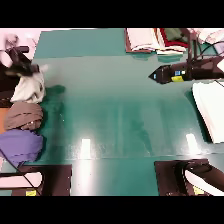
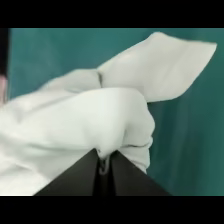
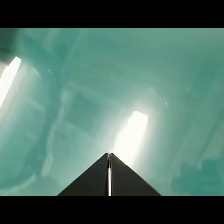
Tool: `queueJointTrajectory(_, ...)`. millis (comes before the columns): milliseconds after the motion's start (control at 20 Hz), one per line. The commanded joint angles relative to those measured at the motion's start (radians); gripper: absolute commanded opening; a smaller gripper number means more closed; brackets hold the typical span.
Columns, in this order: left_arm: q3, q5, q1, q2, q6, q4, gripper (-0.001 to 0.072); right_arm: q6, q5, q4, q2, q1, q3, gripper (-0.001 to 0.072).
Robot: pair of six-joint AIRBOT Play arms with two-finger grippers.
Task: Fold the shirts.
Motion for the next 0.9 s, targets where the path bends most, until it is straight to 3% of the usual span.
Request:
queueJointTrajectory(0, 0.163, -0.013, -0.04, 0.183, 0.056, 0.006, 0.0028, 0.005, -0.012, -0.002, 0.001, 0.001, 0.124, 0.0017)
queueJointTrajectory(300, 0.283, -0.11, -0.361, 0.415, 0.158, 0.002, 0.0027, 0.005, -0.05, -0.01, 0.001, -0.003, 0.402, 0.0017)
queueJointTrajectory(450, 0.251, -0.199, -0.58, 0.387, 0.177, 0.0, 0.0028, 0.005, -0.032, -0.01, 0.001, -0.038, 0.508, 0.0017)
queueJointTrajectory(700, 0.147, -0.221, -0.881, 0.215, 0.177, -0.061, 0.0031, 0.005, 0.022, -0.007, 0.002, -0.108, 0.591, 0.0017)
queueJointTrajectory(750, 0.129, -0.217, -0.912, 0.172, 0.178, -0.098, 0.0076, 0.005, 0.037, -0.008, 0.002, -0.108, 0.592, 0.0017)
queueJointTrajectory(800, 0.116, -0.206, -0.926, 0.133, 0.177, -0.126, 0.0397, 0.005, 0.05, -0.008, 0.002, -0.107, 0.592, 0.0017)
queueJointTrajectory(850, 0.11, -0.188, -0.927, 0.098, 0.169, -0.139, 0.0623, 0.005, 0.063, -0.008, 0.001, -0.107, 0.592, 0.0017)
